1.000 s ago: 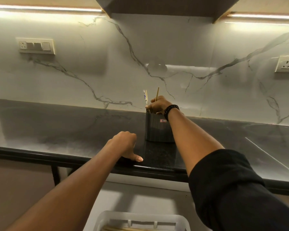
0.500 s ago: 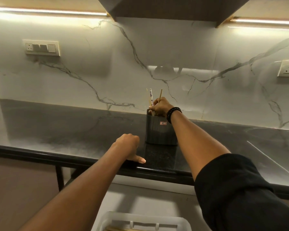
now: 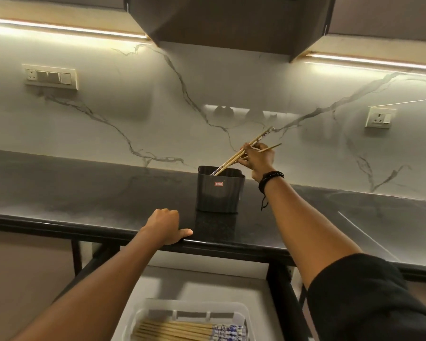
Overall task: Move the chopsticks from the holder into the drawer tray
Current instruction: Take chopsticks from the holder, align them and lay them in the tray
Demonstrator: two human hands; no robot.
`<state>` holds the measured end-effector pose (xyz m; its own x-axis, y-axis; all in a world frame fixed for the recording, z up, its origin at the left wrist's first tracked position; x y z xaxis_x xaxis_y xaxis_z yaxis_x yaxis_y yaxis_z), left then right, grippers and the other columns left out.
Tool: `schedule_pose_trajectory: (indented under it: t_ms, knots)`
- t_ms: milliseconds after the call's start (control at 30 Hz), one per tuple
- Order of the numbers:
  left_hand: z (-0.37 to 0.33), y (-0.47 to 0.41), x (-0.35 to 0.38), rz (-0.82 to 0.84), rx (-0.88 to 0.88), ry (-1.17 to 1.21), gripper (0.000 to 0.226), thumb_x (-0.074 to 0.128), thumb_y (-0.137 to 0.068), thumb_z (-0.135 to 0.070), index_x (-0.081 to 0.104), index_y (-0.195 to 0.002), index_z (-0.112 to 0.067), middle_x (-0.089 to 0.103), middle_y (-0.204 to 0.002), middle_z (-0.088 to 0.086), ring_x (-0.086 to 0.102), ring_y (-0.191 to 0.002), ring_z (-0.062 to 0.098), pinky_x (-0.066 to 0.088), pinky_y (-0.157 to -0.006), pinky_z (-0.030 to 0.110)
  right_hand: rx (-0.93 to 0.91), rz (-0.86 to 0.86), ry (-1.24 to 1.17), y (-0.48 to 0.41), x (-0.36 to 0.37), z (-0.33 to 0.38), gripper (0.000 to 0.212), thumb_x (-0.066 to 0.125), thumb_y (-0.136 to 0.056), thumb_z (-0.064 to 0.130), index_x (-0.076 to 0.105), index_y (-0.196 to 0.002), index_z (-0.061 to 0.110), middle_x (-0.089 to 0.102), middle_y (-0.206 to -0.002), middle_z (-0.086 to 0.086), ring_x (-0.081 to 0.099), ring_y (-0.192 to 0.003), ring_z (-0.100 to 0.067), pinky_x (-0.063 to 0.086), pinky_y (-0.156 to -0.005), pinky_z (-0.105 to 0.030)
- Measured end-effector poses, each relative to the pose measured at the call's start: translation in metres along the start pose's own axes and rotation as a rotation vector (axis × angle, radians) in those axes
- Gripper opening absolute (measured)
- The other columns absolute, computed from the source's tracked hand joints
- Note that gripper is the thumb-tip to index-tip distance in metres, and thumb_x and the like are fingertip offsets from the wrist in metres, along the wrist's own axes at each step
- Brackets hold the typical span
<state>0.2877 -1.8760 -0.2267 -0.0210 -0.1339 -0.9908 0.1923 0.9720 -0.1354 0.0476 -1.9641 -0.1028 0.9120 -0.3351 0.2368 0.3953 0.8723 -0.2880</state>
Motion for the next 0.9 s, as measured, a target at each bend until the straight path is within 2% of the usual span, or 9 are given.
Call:
schedule_pose_trajectory:
  t_ms: [133, 233, 300, 367, 433, 600, 667, 767, 900]
  knots:
    - [-0.005, 0.018, 0.004, -0.013, 0.034, 0.168, 0.045, 0.05, -0.095, -0.051, 0.049, -0.063, -0.019, 0.048, -0.06, -0.004, 0.045, -0.057, 0.007, 0.034, -0.056, 0.02, 0.019, -0.15, -0.283, 0.027, -0.026, 0.009, 0.009, 0.067, -0.091, 0.008, 0.059, -0.094, 0.008, 0.069, -0.102, -0.017, 0.072, -0.089, -0.025, 0.062, -0.079, -0.042]
    - [-0.008, 0.033, 0.011, -0.115, 0.028, 0.372, 0.039, 0.052, -0.095, -0.047, 0.058, -0.071, -0.016, 0.053, -0.062, -0.003, 0.053, -0.062, 0.01, 0.045, -0.064, 0.022, 0.072, -0.177, -0.475, 0.054, -0.038, 0.008, 0.018, 0.067, -0.09, 0.007, 0.05, -0.089, 0.013, 0.067, -0.1, -0.018, 0.07, -0.088, -0.025, 0.06, -0.082, -0.044]
    - [-0.007, 0.041, 0.017, -0.195, 0.002, 0.521, 0.038, 0.051, -0.094, -0.048, 0.067, -0.091, -0.014, 0.065, -0.077, 0.002, 0.063, -0.076, 0.015, 0.053, -0.08, 0.032, 0.118, -0.155, -0.526, 0.071, -0.045, 0.001, 0.018, 0.067, -0.09, 0.006, 0.051, -0.097, 0.009, 0.066, -0.099, -0.018, 0.07, -0.084, -0.023, 0.062, -0.079, -0.041]
    - [-0.007, 0.049, 0.016, -0.317, -0.035, 0.626, 0.051, 0.051, -0.093, -0.052, 0.066, -0.116, -0.01, 0.071, -0.106, 0.007, 0.065, -0.101, 0.023, 0.052, -0.091, 0.04, 0.152, -0.11, -0.541, 0.089, -0.049, -0.007, 0.029, 0.067, -0.09, 0.006, 0.051, -0.114, 0.005, 0.067, -0.105, -0.021, 0.071, -0.081, -0.021, 0.062, -0.077, -0.041]
    - [-0.014, 0.061, 0.013, -0.443, -0.043, 0.697, 0.052, 0.053, -0.093, -0.047, 0.062, -0.127, -0.009, 0.068, -0.121, 0.007, 0.063, -0.112, 0.022, 0.05, -0.096, 0.038, 0.183, -0.064, -0.545, 0.108, -0.053, -0.017, 0.044, 0.067, -0.089, 0.006, 0.047, -0.128, 0.002, 0.067, -0.112, -0.025, 0.072, -0.085, -0.024, 0.062, -0.077, -0.043]
    - [-0.029, 0.088, 0.01, -0.624, -0.064, 0.887, 0.04, 0.052, -0.095, -0.042, 0.067, -0.117, -0.012, 0.072, -0.098, 0.001, 0.067, -0.089, 0.013, 0.054, -0.077, 0.026, 0.262, 0.04, -0.424, 0.157, -0.057, -0.041, 0.035, 0.065, -0.091, 0.008, 0.057, -0.122, -0.006, 0.071, -0.105, -0.021, 0.073, -0.092, -0.025, 0.063, -0.068, -0.036]
    - [-0.028, 0.092, 0.011, -0.58, -0.116, 1.02, 0.03, 0.052, -0.095, -0.04, 0.066, -0.107, -0.016, 0.068, -0.086, -0.003, 0.065, -0.08, 0.012, 0.056, -0.069, 0.027, 0.279, 0.085, -0.38, 0.173, -0.058, -0.046, 0.031, 0.065, -0.091, 0.009, 0.059, -0.119, -0.004, 0.073, -0.104, -0.019, 0.074, -0.092, -0.024, 0.063, -0.069, -0.036]
    - [-0.026, 0.096, 0.016, -0.458, -0.189, 1.384, 0.012, 0.062, -0.092, -0.031, 0.066, -0.095, -0.02, 0.071, -0.087, 0.003, 0.069, -0.083, 0.019, 0.059, -0.067, 0.029, 0.287, 0.146, -0.335, 0.19, -0.061, -0.054, 0.024, 0.064, -0.091, 0.01, 0.06, -0.112, 0.001, 0.073, -0.107, -0.02, 0.073, -0.097, -0.026, 0.063, -0.073, -0.038]
    - [-0.025, 0.105, 0.018, -0.367, -0.191, 1.533, 0.013, 0.072, -0.083, -0.012, 0.071, -0.095, -0.009, 0.074, -0.084, 0.005, 0.072, -0.08, 0.018, 0.057, -0.063, 0.02, 0.305, 0.186, -0.302, 0.204, -0.058, -0.064, 0.02, 0.064, -0.091, 0.011, 0.061, -0.109, 0.003, 0.075, -0.101, -0.017, 0.074, -0.093, -0.024, 0.063, -0.076, -0.039]
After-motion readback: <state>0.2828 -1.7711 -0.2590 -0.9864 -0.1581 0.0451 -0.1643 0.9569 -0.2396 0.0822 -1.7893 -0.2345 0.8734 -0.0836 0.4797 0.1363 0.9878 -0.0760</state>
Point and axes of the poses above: each hand's wrist, its own y-axis away from the middle knuckle, its own x-axis out of the palm, z = x × y, the point moved 4 cm from there along -y, towards the middle knuckle
